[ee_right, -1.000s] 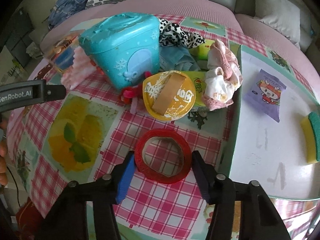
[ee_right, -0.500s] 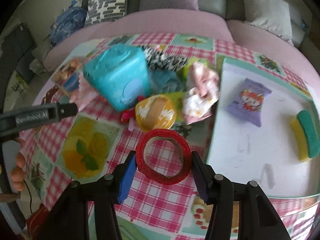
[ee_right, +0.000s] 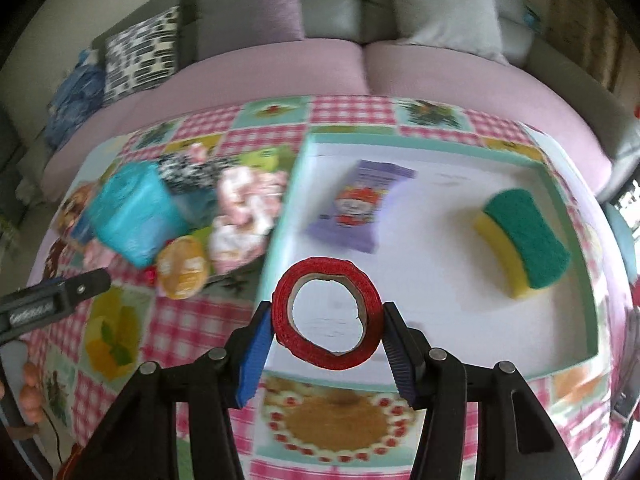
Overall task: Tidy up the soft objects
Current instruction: 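Grasp the round yellow container with the left tool while the right tool carries the tape roll toward the tray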
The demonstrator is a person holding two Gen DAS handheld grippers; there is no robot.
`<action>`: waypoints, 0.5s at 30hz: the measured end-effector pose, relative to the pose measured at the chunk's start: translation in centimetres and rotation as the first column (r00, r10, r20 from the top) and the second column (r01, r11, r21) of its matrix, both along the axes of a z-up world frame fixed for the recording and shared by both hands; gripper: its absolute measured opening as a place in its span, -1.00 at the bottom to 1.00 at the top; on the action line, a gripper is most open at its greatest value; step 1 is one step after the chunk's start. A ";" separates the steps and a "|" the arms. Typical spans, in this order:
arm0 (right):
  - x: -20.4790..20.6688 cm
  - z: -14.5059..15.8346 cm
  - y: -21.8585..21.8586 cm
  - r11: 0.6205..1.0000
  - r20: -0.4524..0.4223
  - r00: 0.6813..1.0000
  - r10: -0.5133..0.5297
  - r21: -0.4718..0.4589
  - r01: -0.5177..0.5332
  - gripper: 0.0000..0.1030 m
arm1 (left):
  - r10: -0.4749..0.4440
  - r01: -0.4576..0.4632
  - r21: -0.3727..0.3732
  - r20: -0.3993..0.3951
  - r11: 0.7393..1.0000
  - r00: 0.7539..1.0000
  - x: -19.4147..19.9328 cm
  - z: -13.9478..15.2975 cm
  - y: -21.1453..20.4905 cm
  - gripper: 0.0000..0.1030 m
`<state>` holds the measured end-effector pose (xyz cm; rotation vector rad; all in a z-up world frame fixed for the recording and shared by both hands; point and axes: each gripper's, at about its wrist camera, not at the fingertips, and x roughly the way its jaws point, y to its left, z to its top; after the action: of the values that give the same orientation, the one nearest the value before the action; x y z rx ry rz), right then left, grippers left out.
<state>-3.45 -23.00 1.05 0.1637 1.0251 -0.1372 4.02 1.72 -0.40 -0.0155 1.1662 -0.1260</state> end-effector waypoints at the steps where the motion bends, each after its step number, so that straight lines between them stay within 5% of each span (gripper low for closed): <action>1: -0.1 -0.1 -0.6 1.000 -0.004 1.000 -0.016 0.000 0.016 0.09 | -0.009 0.009 -0.002 0.000 1.000 1.000 -0.1 0.0 -0.4 0.84; 15: -1.1 -0.7 -3.1 0.996 -0.011 0.997 -0.077 0.031 0.078 0.09 | -0.190 0.189 0.029 0.035 0.982 0.981 -1.2 -0.2 -8.6 0.81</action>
<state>-4.58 -26.09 0.39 0.2320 1.0317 -0.1926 2.81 -6.83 -0.61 0.1207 1.1302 -0.2789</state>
